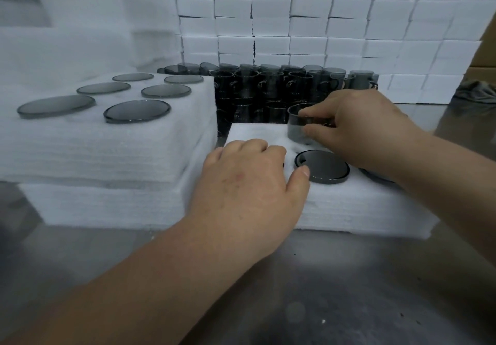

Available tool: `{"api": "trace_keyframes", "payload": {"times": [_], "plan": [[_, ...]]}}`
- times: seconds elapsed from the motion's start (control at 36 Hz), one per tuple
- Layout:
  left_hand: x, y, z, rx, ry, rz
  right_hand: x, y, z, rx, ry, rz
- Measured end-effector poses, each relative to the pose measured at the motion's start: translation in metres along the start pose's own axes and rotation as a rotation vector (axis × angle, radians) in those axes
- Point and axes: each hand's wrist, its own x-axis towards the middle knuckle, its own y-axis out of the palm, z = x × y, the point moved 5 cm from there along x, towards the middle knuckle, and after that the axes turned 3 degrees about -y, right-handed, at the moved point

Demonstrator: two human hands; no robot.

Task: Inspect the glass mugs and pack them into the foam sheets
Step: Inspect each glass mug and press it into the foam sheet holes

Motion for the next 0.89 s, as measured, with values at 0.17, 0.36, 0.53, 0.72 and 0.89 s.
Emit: {"api": "trace_keyframes", "payload": {"times": [0.17, 0.36, 0.53, 0.72, 0.89], "plan": [[0.000, -0.001, 0.000, 0.001, 0.009, -0.009, -0.001, 0.000, 0.004, -0.013, -0.023, 0.016], [0.000, -0.001, -0.001, 0.006, 0.009, -0.005, 0.000, -0.006, 0.004, -0.051, -0.030, 0.031], [0.000, -0.001, -0.001, 0.014, 0.004, 0.015, 0.001, -0.004, -0.002, -0.047, 0.007, 0.104], [0.000, -0.001, -0.001, 0.015, -0.004, 0.021, -0.001, 0.000, -0.007, -0.028, 0.011, 0.162], [0.000, 0.000, 0.000, 0.023, 0.000, 0.021, 0.005, -0.009, -0.018, 0.111, 0.074, 0.130]]}}
